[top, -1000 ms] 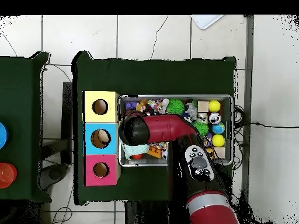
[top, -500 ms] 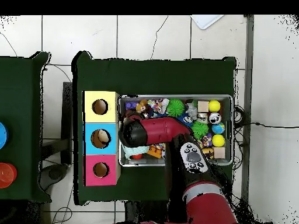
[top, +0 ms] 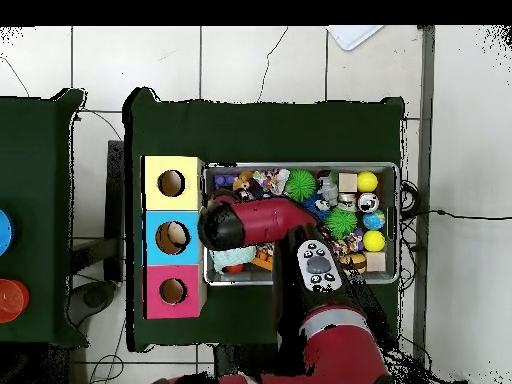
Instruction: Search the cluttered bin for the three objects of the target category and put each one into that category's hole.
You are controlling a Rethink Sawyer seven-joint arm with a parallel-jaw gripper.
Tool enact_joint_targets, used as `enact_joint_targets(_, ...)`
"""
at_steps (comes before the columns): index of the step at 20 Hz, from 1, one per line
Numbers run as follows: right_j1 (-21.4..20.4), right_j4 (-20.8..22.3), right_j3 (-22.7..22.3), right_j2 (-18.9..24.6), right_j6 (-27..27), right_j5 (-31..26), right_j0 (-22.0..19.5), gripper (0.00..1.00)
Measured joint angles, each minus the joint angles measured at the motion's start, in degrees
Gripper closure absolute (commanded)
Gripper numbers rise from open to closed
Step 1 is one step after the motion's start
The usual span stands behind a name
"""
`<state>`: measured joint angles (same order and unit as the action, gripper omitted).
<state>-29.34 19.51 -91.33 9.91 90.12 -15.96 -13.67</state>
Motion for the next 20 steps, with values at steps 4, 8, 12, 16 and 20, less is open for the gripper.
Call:
enact_joint_targets(4,1.49,3.02,1.69,-3.19,0.01,4.49,2.77,0.00)
enact_joint_targets(8,2.08,4.58,2.39,-5.48,0.01,7.47,4.65,0.00)
enact_joint_targets(12,2.05,5.65,3.39,-8.89,0.01,9.18,7.41,0.00)
enact_joint_targets(16,1.87,5.69,4.11,-10.91,0.01,9.19,8.94,0.00)
enact_joint_targets(20,1.56,5.68,4.63,-12.74,0.01,9.19,10.01,0.00)
